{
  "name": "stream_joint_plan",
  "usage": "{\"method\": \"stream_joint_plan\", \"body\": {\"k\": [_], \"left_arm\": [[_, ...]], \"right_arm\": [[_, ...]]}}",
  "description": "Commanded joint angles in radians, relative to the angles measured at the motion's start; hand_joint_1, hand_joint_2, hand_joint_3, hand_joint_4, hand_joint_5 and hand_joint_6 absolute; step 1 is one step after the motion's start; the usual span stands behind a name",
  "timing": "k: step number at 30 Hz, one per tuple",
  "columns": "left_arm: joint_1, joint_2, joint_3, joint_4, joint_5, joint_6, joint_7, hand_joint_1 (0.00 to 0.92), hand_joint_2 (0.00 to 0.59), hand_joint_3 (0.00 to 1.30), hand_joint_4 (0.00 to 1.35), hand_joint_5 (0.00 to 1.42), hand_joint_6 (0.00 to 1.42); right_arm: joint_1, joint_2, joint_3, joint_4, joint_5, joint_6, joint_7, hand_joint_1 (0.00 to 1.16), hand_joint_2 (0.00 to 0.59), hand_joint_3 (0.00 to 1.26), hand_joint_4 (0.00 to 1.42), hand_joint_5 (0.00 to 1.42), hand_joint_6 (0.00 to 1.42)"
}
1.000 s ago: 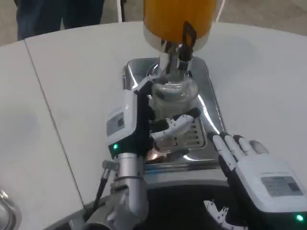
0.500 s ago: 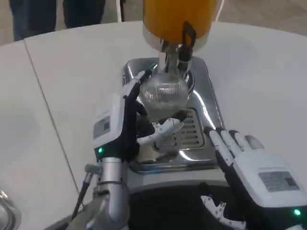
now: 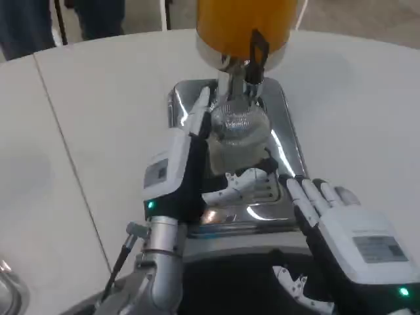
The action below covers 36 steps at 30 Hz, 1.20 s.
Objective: Grasp the cup under the faucet to collect the drink, then remove the cup.
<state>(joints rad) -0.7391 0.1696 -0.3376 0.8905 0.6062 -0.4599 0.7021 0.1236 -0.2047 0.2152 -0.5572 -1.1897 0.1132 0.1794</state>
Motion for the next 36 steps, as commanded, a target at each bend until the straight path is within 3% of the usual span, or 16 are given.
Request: {"method": "stream_joint_plan", "body": {"k": [1, 4, 10, 13, 18, 22, 25, 31, 36], "left_arm": [[0.078, 0.081, -0.001, -0.130, 0.033, 0.014, -0.058, 0.321, 0.044, 0.00, 0.00, 0.24, 0.22], [0.166, 0.164, 0.042, -0.275, 0.024, 0.021, -0.113, 0.321, 0.045, 0.00, 0.00, 0.23, 0.20], [0.303, 0.285, 0.106, -0.528, 0.074, 0.096, -0.204, 0.327, 0.053, 0.00, 0.00, 0.15, 0.15], [0.376, 0.355, 0.117, -0.666, 0.157, 0.191, -0.277, 0.318, 0.056, 0.00, 0.00, 0.11, 0.11], [0.475, 0.409, 0.129, -0.839, 0.281, 0.343, -0.397, 0.258, 0.057, 0.00, 0.00, 0.05, 0.08], [0.562, 0.429, 0.143, -0.951, 0.339, 0.401, -0.444, 0.238, 0.060, 0.00, 0.00, 0.05, 0.07], [0.654, 0.431, 0.165, -1.037, 0.352, 0.418, -0.456, 0.225, 0.063, 0.00, 0.00, 0.04, 0.07], [0.787, 0.390, 0.174, -1.131, 0.385, 0.469, -0.479, 0.198, 0.065, 0.00, 0.00, 0.01, 0.04], [0.822, 0.358, 0.170, -1.155, 0.393, 0.500, -0.514, 0.139, 0.077, 0.00, 0.00, 0.00, 0.00]], "right_arm": [[0.008, 0.019, -0.013, -0.036, 0.022, 0.008, -0.038, 0.50, 0.506, 0.00, 0.00, 0.00, 0.02], [0.001, 0.034, -0.023, -0.043, 0.044, 0.010, -0.052, 0.50, 0.506, 0.00, 0.00, 0.00, 0.02], [-0.010, 0.059, -0.050, -0.050, 0.115, 0.010, -0.090, 0.49, 0.506, 0.00, 0.00, 0.00, 0.03], [-0.020, 0.081, -0.066, -0.063, 0.171, 0.017, -0.094, 0.49, 0.506, 0.00, 0.00, 0.00, 0.03], [-0.079, 0.141, -0.101, -0.088, 0.299, 0.070, -0.068, 0.50, 0.504, 0.00, 0.00, 0.00, 0.03], [-0.182, 0.228, -0.158, -0.124, 0.456, 0.181, -0.049, 0.50, 0.502, 0.00, 0.00, 0.00, 0.03], [-0.244, 0.229, -0.177, -0.129, 0.493, 0.207, -0.055, 0.50, 0.499, 0.00, 0.00, 0.00, 0.03], [-0.382, 0.227, -0.205, -0.063, 0.609, 0.230, -0.065, 0.50, 0.500, 0.00, 0.00, 0.00, 0.03], [-0.478, 0.221, -0.204, 0.036, 0.711, 0.187, -0.086, 0.47, 0.502, 0.00, 0.00, 0.00, 0.03]]}}
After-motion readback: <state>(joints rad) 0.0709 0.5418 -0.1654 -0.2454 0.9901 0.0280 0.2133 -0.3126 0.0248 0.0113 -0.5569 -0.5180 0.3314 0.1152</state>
